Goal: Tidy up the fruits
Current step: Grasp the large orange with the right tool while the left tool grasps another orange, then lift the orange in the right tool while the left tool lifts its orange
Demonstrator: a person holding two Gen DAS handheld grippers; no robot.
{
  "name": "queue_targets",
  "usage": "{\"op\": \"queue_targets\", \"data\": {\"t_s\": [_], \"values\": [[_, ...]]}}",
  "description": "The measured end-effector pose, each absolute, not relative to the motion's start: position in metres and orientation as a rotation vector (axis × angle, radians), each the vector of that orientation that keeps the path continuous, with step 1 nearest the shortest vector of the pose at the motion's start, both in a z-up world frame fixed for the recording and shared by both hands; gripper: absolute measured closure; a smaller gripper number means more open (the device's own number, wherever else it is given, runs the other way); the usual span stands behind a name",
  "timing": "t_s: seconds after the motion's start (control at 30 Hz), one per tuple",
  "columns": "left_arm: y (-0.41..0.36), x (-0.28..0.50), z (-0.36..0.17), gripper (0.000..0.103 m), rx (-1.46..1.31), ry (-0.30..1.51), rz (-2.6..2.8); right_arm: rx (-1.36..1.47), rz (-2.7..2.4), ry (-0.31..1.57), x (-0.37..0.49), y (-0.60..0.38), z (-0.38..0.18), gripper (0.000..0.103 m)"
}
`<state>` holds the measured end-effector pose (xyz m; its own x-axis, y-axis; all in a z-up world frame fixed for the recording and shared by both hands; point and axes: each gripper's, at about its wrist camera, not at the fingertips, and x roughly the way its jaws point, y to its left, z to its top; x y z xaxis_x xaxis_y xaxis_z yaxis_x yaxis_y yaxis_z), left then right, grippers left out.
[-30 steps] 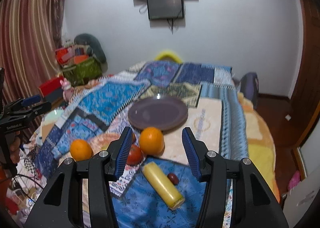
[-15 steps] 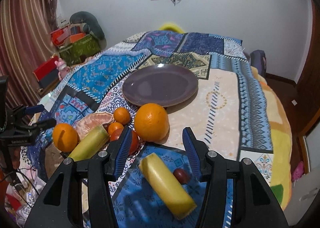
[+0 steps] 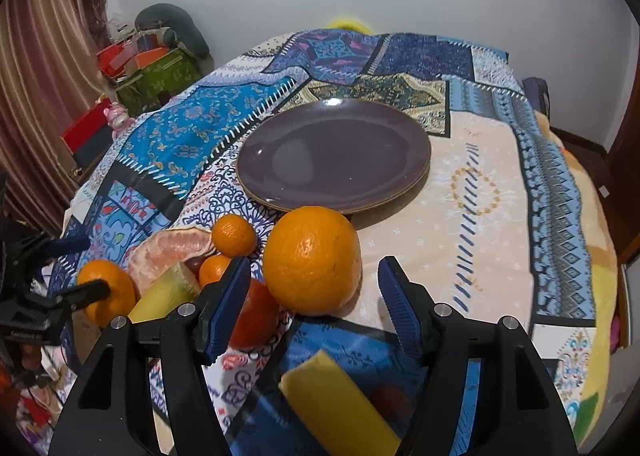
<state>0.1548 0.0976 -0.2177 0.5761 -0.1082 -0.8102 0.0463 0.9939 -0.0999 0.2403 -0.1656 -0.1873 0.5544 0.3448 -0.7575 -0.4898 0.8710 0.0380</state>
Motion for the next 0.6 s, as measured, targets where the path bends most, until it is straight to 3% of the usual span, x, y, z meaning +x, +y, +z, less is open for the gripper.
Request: {"op": "queue_targets", "data": {"t_s": [0.23,0.4,0.6], "values": [[0.09,0.162,-0.227,0.018,-0.072,0.967,-0.123,-0.128,0.515,0.904,0.25,-0.157,-0.2,0.04],[0.084,0.164,-0.229,0.048,-0.094,0.977,-0.185,-0.123,0.519,0.915,0.252,-0.152,-0.206,0.04],[0.081,0.167,-0.226,0.049,-0.087,0.987,-0.187,-0.089,0.526,0.926,0.254,-0.156,-0.204,0.046]]}}
